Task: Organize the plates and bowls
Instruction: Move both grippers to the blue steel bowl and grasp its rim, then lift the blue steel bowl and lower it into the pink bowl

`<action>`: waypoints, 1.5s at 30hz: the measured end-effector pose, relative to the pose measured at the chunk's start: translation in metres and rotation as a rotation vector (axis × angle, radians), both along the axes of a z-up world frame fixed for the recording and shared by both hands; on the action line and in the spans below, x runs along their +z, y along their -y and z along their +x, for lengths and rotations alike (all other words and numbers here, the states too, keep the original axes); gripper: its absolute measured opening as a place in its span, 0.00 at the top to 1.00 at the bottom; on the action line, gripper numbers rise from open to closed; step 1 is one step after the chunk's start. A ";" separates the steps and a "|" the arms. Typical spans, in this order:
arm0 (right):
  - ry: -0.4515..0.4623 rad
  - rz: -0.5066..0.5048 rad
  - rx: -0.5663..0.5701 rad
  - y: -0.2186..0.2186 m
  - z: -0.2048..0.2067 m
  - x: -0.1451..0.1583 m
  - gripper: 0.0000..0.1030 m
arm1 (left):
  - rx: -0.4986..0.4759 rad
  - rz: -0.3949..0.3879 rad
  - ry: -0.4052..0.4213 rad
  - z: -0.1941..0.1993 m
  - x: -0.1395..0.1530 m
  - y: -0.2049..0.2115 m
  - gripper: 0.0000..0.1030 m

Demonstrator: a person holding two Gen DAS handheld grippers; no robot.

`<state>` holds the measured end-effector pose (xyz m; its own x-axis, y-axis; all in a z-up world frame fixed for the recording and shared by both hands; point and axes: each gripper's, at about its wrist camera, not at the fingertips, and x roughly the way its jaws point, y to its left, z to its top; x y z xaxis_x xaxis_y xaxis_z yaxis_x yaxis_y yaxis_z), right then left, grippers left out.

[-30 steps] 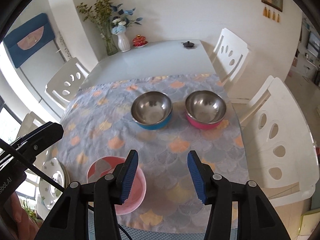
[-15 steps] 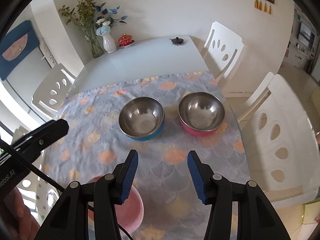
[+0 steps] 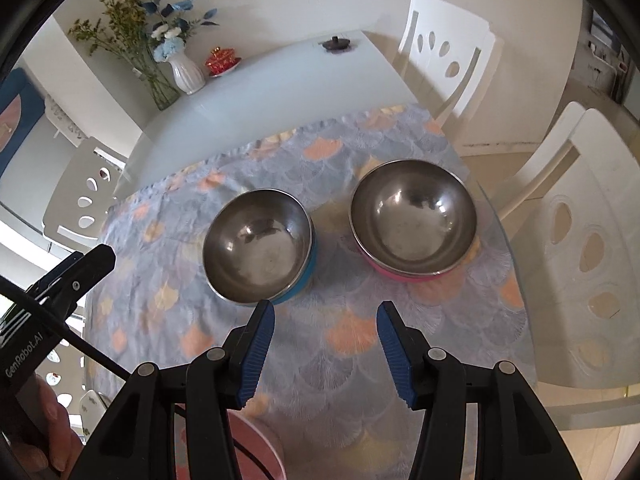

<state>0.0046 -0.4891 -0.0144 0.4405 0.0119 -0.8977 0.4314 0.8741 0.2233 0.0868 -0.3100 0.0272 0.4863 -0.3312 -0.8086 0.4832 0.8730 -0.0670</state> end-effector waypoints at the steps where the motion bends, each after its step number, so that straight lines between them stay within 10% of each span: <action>1: -0.005 0.004 0.001 0.000 0.003 -0.003 0.50 | 0.001 0.000 -0.009 0.003 -0.003 0.001 0.39; 14: -0.052 0.070 0.014 0.005 0.027 -0.040 0.50 | 0.011 0.016 -0.127 0.030 -0.051 0.003 0.39; 23: -0.060 0.179 0.001 0.008 0.047 -0.076 0.50 | -0.065 -0.162 -0.455 0.065 -0.110 0.006 0.41; 29: -0.053 0.216 -0.006 0.011 0.065 -0.093 0.50 | -0.077 -0.164 -0.454 0.077 -0.124 0.025 0.46; 35: -0.032 0.230 0.005 0.012 0.075 -0.103 0.62 | -0.124 -0.145 -0.469 0.081 -0.134 0.041 0.74; 45: -0.028 0.164 0.046 0.005 0.075 -0.103 0.75 | -0.127 -0.150 -0.398 0.076 -0.127 0.035 0.77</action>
